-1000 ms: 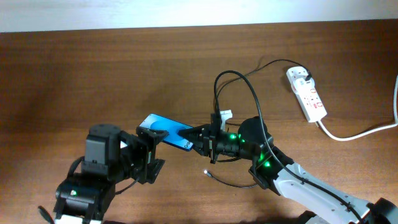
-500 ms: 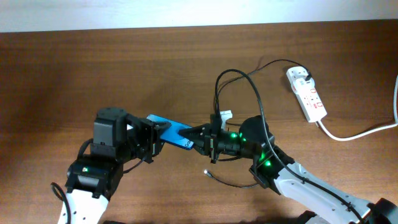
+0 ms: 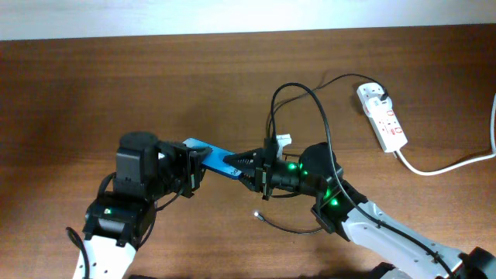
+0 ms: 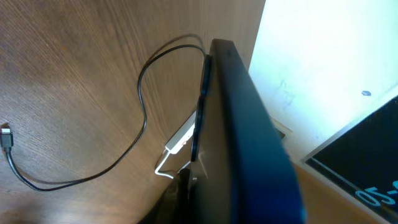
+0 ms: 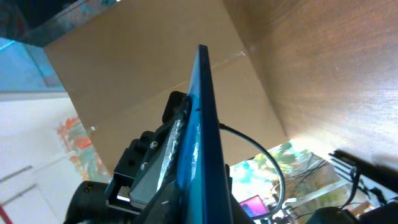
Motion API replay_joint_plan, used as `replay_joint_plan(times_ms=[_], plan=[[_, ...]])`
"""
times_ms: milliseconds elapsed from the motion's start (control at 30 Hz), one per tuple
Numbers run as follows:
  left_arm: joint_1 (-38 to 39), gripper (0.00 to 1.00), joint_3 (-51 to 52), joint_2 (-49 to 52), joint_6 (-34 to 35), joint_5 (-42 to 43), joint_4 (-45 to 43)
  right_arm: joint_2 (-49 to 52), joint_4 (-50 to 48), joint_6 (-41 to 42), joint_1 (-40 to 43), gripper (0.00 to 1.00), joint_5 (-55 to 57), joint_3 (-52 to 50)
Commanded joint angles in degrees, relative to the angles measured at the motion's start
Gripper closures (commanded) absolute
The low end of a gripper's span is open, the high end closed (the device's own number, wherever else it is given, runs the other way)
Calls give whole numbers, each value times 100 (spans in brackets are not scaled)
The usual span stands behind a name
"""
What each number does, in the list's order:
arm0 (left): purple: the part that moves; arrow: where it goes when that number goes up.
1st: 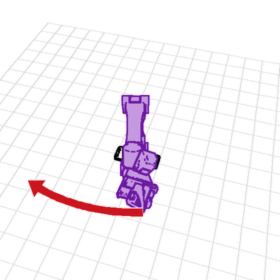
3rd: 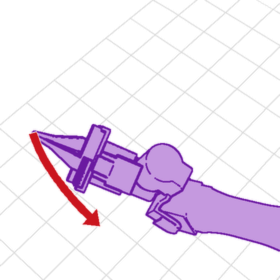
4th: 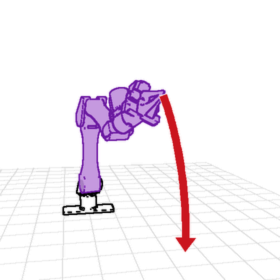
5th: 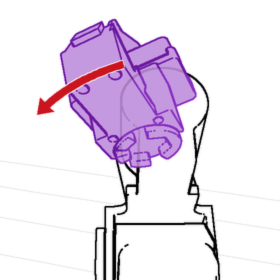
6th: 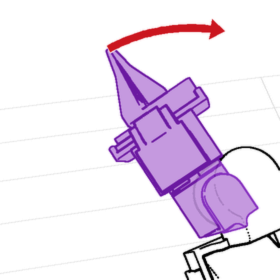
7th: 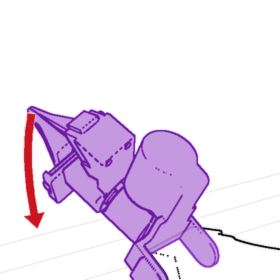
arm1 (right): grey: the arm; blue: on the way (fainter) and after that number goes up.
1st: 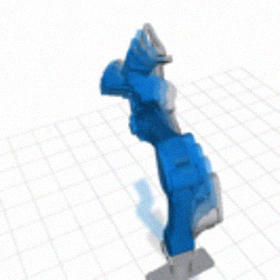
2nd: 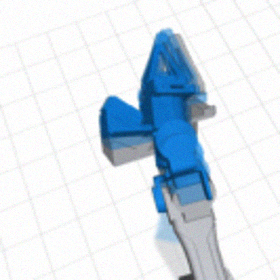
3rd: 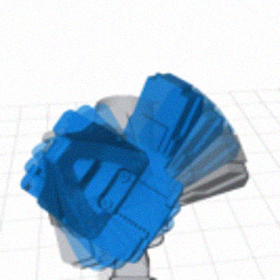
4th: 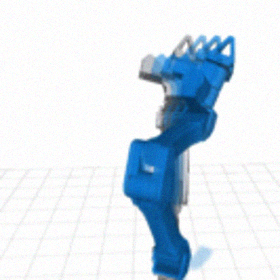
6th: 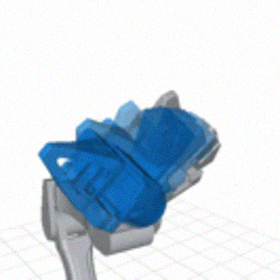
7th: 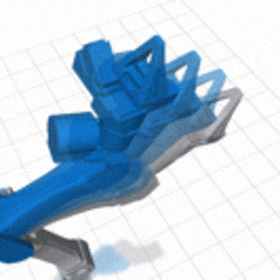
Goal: Plug charger to phone and switch on socket
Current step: 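Move the right gripper down and grasp the black cable's USB-C plug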
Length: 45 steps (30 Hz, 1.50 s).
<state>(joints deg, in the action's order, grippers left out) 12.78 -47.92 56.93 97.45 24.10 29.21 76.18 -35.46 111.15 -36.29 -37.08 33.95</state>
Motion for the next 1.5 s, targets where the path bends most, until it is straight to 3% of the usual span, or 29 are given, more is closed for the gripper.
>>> replay_joint_plan(times_ms=[0,167,233,267,300,333,400,433,467,500,533,567,667,767,867,900,1067,1133,1233,1267,1300,1367,1433,1467], plan=[[-46,100,-55,28,144,-476,-153,-59,9,-267,-44,71,-321,13],[-46,100,-55,28,-551,-824,-151,-59,9,-269,-44,53,-321,13],[-46,100,-55,28,-1484,-1287,-151,-59,11,-275,-44,44,-323,11],[-46,100,-55,28,-2280,-1523,-151,-59,39,-468,-44,40,-319,11],[-46,100,-55,28,-3670,-1650,-105,-59,396,-708,-44,32,-319,11],[-46,100,-55,28,-4350,-1646,74,-59,800,-1102,-44,27,-221,11],[-46,100,-55,28,-5010,-1773,881,-59,2044,-2470,-44,23,431,11],[-46,100,-55,28,-5049,-1967,1335,-59,2730,-3764,-44,21,979,11],[-46,100,-55,28,-5099,-1989,1547,-59,2879,-4398,-44,13,1143,11],[-46,100,-55,28,-5357,-1987,1777,-59,3038,-5729,-44,2,1231,11],[-46,100,-55,28,-5515,-1985,1871,-59,3163,-6363,-44,2,1231,13],[-46,100,-55,28,-5598,-1985,2013,-59,3425,-6924,-42,2,1252,13],[-46,100,-55,28,-5598,-1904,2214,-59,4553,-7090,-44,2,2168,13],[-46,100,-55,28,-5595,-1899,2227,-59,5014,-7628,-44,1,2304,13],[-46,100,-55,28,-5595,-1897,2232,-59,5569,-7816,-50,8,2328,13],[-46,100,-55,28,-5593,-1897,2229,-57,5755,-7816,-50,16,2345,11],[-46,100,-55,28,-5530,-1899,2232,-46,5974,-7814,-601,18,2358,-2],[-46,100,-55,28,-5423,-1902,2236,81,5906,-7803,-1158,17,3211,-2],[-46,100,-55,28,-5423,-1902,2350,671,5831,-7746,-1283,18,3480,-2],[-48,100,-55,28,-5421,-1762,2409,1145,5696,-7746,-1283,27,3405,-2],[-48,100,-55,28,-5421,-1657,2406,1436,5576,-7746,-1283,45,3226,-2],[-81,100,-55,28,-5421,-1637,2415,1598,5499,-7746,-1283,66,3106,2],[-358,100,-55,28,-5421,-1635,2577,1580,5685,-7750,-1283,66,2975,2],[-597,100,-55,28,-5425,-1589,2669,1580,5805,-7750,-1283,59,2977,2]])
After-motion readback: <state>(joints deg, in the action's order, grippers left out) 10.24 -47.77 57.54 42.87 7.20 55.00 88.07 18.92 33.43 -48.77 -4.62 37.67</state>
